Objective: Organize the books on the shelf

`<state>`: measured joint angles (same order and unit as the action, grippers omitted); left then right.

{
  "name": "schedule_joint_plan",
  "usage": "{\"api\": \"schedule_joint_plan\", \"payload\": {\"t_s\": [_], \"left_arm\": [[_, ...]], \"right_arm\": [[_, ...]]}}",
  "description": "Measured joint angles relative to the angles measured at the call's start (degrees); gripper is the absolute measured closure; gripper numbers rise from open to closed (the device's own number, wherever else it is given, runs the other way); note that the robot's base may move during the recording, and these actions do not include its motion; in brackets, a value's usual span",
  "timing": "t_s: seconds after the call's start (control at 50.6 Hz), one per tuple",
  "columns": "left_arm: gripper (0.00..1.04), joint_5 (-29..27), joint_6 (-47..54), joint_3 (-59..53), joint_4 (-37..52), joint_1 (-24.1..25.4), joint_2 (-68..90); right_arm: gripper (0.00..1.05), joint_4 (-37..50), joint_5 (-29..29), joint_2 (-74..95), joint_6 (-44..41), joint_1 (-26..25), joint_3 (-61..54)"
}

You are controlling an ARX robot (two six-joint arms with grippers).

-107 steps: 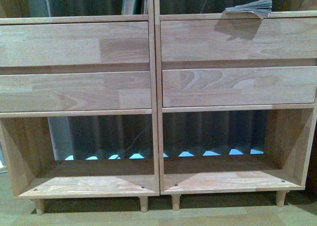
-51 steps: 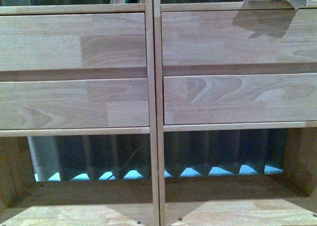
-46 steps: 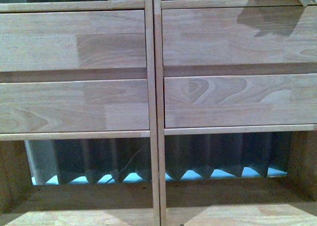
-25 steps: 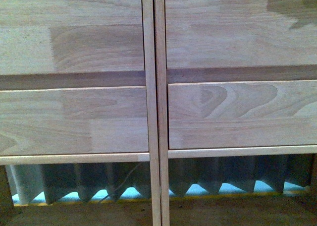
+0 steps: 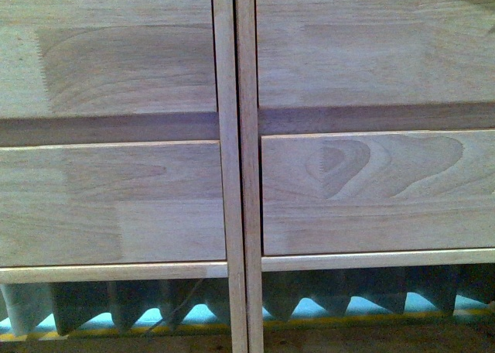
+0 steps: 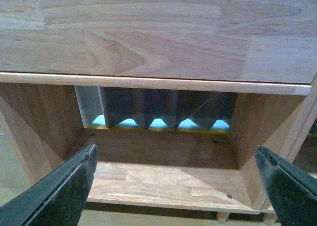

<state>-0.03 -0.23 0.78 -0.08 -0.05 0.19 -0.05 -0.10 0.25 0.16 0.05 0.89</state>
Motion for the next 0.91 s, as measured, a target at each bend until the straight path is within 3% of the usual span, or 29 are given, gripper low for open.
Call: {"api": "schedule_joint_plan", "payload": {"t_s": [0.908], "left_arm": [[0.07,0.02,-0.02,0.00,0.00,0.00,-0.02]], "right_arm": [[0.07,-0.02,0.04,-0.02,0.00,-0.02,0.00]]}}
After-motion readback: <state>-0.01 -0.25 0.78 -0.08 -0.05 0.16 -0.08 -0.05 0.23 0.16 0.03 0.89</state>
